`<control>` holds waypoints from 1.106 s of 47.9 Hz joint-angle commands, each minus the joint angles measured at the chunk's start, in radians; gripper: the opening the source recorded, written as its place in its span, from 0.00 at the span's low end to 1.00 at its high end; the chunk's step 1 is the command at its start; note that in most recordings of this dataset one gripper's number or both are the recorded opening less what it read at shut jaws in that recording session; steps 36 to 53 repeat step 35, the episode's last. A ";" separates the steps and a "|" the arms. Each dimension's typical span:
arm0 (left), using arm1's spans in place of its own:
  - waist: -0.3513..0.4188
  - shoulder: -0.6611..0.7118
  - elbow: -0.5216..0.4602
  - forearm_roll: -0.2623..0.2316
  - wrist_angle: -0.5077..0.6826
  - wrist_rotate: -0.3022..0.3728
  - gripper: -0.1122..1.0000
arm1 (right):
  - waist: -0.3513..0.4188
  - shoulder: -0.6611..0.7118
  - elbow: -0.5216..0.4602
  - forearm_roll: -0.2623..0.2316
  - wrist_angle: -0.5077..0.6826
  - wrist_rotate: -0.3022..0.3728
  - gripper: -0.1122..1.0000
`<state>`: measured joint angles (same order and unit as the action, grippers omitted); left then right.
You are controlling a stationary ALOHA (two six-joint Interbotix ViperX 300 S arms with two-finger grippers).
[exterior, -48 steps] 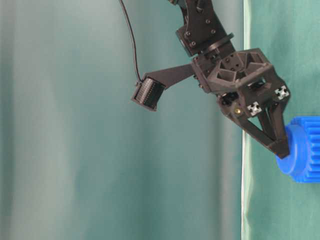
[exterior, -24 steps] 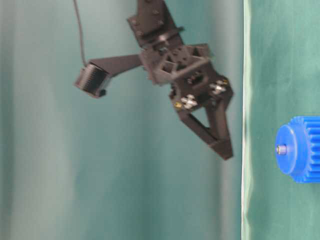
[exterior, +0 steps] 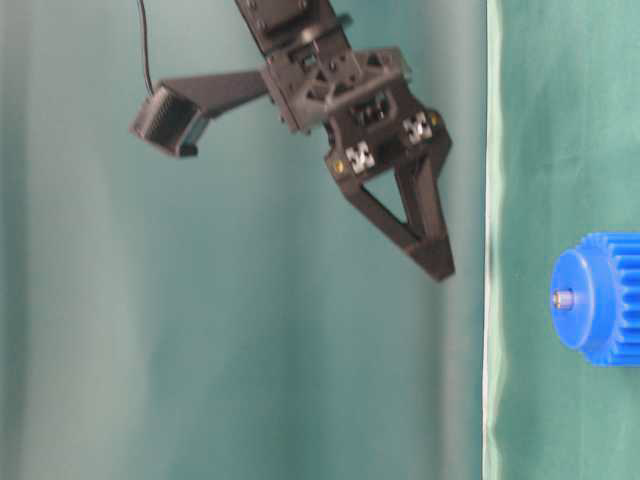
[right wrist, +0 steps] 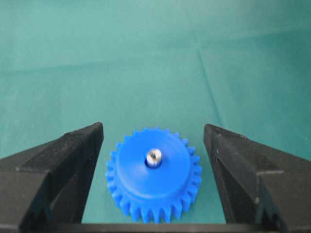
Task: Insert the shaft placed at a random location into the center hole of the medium gear at another random location.
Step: 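Open the right gripper to release the shaft in the gear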
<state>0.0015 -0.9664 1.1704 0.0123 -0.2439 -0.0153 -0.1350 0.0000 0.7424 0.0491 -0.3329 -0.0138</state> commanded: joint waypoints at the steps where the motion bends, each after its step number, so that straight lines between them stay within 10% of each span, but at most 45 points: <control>1: 0.000 0.006 -0.025 0.002 -0.006 0.000 0.10 | 0.003 -0.061 0.017 0.003 0.000 -0.002 0.88; 53: 0.000 0.006 -0.023 0.002 -0.006 0.000 0.10 | 0.003 -0.196 0.149 0.005 0.000 -0.002 0.88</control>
